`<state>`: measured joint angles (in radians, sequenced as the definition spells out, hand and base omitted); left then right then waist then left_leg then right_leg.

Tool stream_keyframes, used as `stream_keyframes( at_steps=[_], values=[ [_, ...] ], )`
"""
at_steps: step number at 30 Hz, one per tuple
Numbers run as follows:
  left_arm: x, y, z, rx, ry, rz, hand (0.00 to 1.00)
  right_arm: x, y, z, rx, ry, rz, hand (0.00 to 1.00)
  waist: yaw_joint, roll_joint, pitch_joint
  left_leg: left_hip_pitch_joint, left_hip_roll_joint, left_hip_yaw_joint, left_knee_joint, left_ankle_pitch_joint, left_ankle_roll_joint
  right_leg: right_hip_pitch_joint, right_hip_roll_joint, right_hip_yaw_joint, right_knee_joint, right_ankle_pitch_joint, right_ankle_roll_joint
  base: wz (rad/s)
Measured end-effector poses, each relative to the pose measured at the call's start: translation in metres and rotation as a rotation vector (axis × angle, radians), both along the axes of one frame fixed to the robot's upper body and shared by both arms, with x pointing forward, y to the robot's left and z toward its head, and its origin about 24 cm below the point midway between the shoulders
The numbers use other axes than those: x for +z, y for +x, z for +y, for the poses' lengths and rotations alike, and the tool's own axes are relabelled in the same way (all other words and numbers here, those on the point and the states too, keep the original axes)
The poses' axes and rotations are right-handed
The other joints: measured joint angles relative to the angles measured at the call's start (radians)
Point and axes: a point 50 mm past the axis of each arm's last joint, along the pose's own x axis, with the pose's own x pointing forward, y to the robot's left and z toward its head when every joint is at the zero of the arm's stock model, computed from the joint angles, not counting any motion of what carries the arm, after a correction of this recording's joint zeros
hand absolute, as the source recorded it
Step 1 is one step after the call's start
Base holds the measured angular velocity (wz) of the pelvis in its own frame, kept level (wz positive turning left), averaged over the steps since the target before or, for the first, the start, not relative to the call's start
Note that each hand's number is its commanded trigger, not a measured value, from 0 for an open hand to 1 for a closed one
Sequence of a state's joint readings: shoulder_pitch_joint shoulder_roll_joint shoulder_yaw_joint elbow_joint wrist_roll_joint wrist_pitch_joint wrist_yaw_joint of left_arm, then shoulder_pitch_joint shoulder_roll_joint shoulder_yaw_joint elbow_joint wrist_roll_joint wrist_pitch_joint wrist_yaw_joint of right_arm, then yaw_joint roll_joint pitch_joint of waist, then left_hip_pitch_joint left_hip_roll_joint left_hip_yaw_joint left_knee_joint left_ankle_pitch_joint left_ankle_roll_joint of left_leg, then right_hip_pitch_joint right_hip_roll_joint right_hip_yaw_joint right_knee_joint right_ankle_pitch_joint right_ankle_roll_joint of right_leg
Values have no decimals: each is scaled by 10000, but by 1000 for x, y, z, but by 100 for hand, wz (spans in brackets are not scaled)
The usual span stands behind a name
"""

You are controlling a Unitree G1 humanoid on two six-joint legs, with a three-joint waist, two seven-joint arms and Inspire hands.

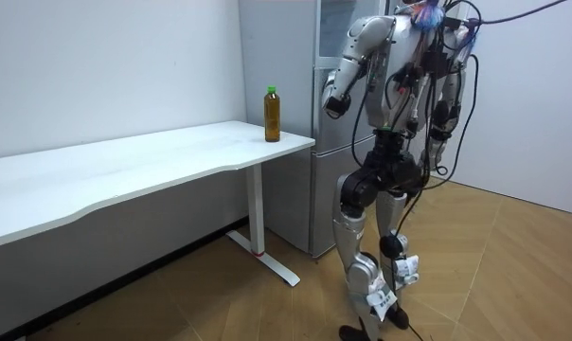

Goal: Put the bottle in the upper fridge

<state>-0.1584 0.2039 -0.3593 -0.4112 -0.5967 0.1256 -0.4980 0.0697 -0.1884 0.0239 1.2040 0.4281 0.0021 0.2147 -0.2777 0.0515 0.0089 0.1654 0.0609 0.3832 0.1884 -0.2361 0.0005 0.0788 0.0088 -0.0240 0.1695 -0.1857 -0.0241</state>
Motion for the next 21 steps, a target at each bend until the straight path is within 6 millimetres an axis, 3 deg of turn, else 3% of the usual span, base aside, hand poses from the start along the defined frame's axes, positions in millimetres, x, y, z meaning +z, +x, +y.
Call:
stream_keyframes(
  at_steps=[9, 21],
  values=[
    [3, 12, -5, -75, 200, -117, 0, 1, 1, -4, -61, -115, -24, 0, -193, 239, 28, 38, 130, 547, 6, -40, -68, -280, 282, 689, 19, 185, -66, -24],
    [3, 10, -13, -551, 316, -193, 0, 2, -1, -9, -104, -200, 157, 0, -505, 282, 8, 50, 187, 975, 9, -41, -71, -533, 482, 1248, 29, 242, -148, -16]
  ],
)
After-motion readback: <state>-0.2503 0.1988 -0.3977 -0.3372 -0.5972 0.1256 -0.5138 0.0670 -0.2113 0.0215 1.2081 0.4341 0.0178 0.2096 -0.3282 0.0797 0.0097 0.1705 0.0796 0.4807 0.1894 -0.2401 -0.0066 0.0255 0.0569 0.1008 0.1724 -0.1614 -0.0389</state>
